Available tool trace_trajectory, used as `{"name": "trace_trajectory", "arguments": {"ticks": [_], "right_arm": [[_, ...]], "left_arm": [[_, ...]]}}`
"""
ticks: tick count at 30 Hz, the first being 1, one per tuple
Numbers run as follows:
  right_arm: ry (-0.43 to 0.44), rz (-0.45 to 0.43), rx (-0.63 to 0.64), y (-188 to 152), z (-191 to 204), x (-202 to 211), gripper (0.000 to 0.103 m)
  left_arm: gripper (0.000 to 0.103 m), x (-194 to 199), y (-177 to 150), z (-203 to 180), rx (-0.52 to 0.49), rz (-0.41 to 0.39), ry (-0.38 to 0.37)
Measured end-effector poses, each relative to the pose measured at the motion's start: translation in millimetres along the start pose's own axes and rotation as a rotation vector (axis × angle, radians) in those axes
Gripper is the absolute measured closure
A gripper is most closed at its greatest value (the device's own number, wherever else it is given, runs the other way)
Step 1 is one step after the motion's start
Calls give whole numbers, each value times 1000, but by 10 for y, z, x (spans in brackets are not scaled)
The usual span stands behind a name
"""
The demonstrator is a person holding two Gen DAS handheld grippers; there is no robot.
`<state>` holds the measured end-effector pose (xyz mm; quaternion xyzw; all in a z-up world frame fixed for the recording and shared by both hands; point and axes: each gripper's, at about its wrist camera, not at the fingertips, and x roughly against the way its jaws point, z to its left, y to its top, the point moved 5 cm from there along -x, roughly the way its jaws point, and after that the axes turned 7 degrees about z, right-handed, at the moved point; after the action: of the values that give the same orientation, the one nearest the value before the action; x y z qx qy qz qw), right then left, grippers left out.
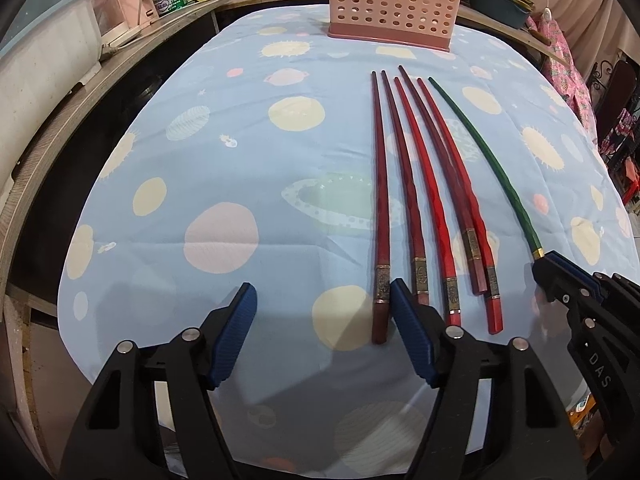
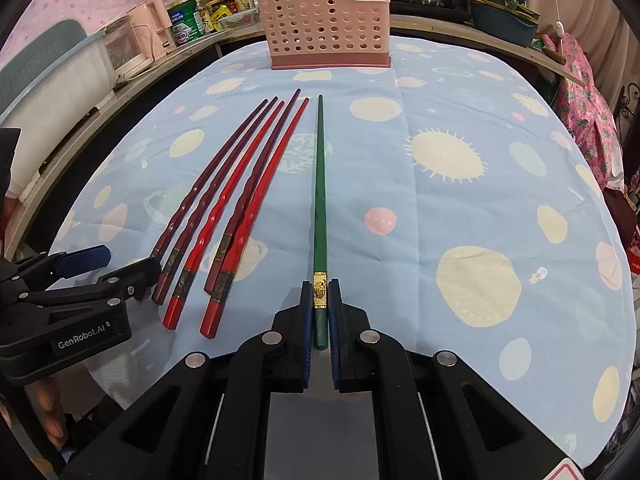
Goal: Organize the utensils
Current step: 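Close the left tool on the outermost dark red chopstick, then lift the green and dark red chopsticks and carry them over the pink basket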
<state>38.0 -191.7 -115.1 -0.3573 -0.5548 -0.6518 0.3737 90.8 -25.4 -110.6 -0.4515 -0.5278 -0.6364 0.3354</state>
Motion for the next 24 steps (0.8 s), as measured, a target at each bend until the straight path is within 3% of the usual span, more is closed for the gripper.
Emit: {"name": "trace_trajectory", "arguments": {"ticks": [5, 7, 12, 24], "right_arm": [[0, 0, 0, -3, 4, -1, 96], [0, 0, 0, -4, 6, 0, 96], [0, 2, 1, -7, 8, 5, 96], [20, -34, -21, 82, -84, 244, 96]], "left_arm": [[58, 23, 10, -15, -13, -2, -12], [71, 32, 15, -8, -11, -1, -18], [92, 36, 34, 40, 4, 7, -49], [95, 230, 107, 164, 49, -8, -95]]}}
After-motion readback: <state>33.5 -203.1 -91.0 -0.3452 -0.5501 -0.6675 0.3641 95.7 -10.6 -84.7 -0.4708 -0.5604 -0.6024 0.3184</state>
